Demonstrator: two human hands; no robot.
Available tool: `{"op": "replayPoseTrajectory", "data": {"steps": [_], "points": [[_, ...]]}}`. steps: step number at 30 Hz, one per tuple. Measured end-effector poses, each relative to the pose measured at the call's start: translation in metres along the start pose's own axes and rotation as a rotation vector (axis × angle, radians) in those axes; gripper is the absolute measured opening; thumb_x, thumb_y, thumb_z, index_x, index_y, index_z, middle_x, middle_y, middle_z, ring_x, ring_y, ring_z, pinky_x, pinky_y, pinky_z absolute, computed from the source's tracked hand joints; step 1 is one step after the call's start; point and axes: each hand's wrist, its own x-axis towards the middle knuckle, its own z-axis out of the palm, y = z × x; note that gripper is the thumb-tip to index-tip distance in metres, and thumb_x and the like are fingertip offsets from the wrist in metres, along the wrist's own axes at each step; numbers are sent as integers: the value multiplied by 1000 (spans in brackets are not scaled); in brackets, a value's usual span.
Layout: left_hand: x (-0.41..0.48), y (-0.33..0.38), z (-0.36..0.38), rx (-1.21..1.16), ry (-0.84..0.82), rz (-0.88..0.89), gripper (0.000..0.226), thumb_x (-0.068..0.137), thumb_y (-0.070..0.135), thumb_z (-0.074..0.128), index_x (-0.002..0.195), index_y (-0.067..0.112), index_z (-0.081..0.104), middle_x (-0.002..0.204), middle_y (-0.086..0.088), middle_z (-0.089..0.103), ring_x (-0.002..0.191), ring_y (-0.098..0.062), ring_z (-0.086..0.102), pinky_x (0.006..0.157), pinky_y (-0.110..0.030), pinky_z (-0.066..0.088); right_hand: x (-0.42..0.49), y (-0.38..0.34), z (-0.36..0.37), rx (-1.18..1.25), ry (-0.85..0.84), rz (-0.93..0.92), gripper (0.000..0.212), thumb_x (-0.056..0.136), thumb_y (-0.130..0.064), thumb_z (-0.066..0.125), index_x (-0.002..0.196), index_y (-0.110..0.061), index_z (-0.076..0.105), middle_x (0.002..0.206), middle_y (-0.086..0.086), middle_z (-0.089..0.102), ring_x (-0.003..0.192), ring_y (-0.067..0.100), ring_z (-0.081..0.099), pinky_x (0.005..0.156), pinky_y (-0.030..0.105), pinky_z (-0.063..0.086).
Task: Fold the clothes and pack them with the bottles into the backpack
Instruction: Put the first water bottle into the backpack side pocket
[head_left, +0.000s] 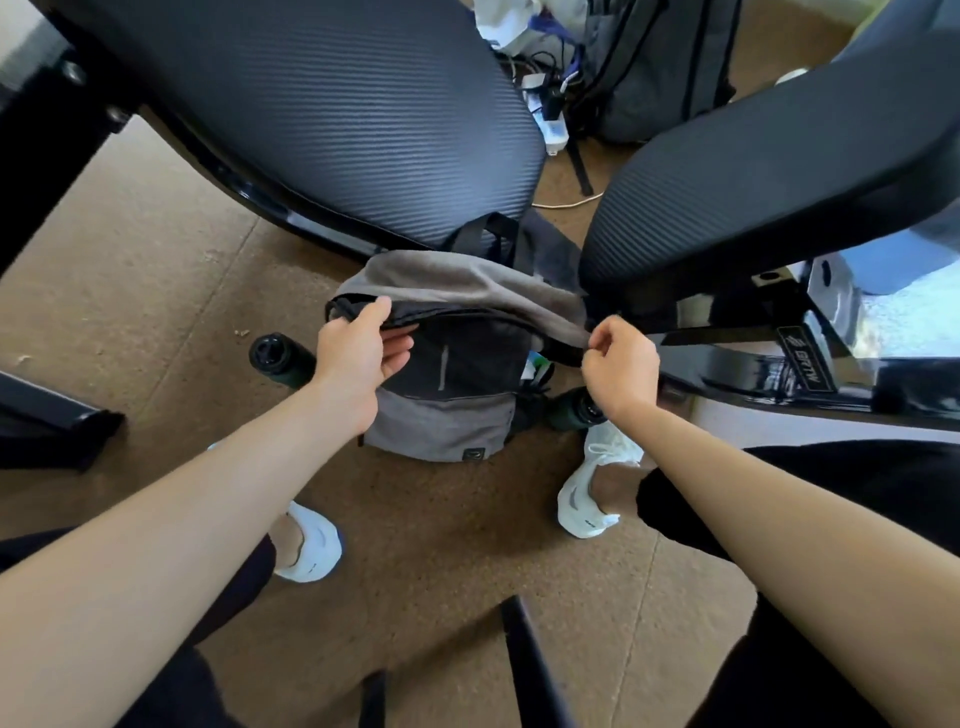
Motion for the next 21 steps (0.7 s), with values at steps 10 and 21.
{"op": "replayPoseTrajectory", "data": {"steps": [10,21], "points": [[-21,-54,43,499,-224,326,12,96,19,67,107,20,62,107,-3,67,102,-18,67,83,-31,58,40,108,39,-254,-468,211,96,77,-25,84,157,-25,31,155,13,31,139,43,40,108,43,45],[2,-148,95,1878,-662,1171,49,98,26,56,146,16,52,160,-8,42,149,-29,30,120,-47,28,52,131,73,-323,-411,146,72,75,-25,84,139,-18,52,133,13,51,123,40,54,96,42,51]]}}
